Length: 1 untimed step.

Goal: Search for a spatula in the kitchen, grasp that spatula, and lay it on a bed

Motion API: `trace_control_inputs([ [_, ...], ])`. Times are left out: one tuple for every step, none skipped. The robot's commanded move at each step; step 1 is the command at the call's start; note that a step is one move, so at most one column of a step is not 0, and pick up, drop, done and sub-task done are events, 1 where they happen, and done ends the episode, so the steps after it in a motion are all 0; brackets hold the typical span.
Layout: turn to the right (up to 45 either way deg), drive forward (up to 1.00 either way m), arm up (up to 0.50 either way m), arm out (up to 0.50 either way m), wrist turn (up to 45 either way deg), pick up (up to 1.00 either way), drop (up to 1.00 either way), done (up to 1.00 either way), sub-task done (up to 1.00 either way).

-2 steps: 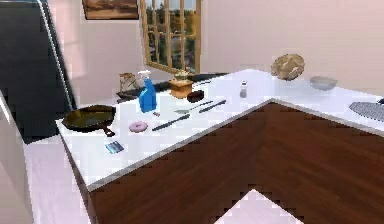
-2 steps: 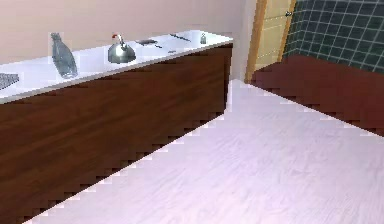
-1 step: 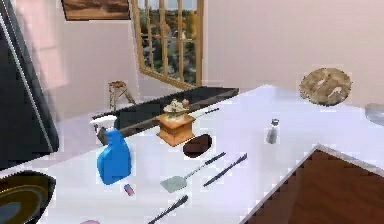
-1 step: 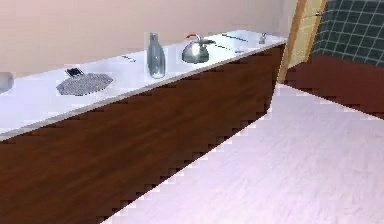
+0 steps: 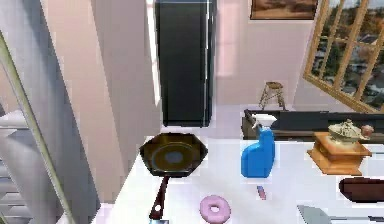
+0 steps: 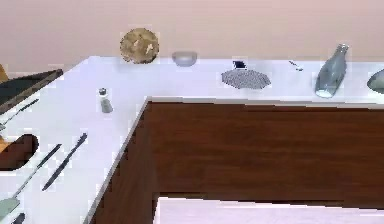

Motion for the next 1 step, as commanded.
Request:
trace_control_inputs([
  [-33.0,0.00,0.00,0.00,0.0,0.00,0.00,0.00,0.00],
])
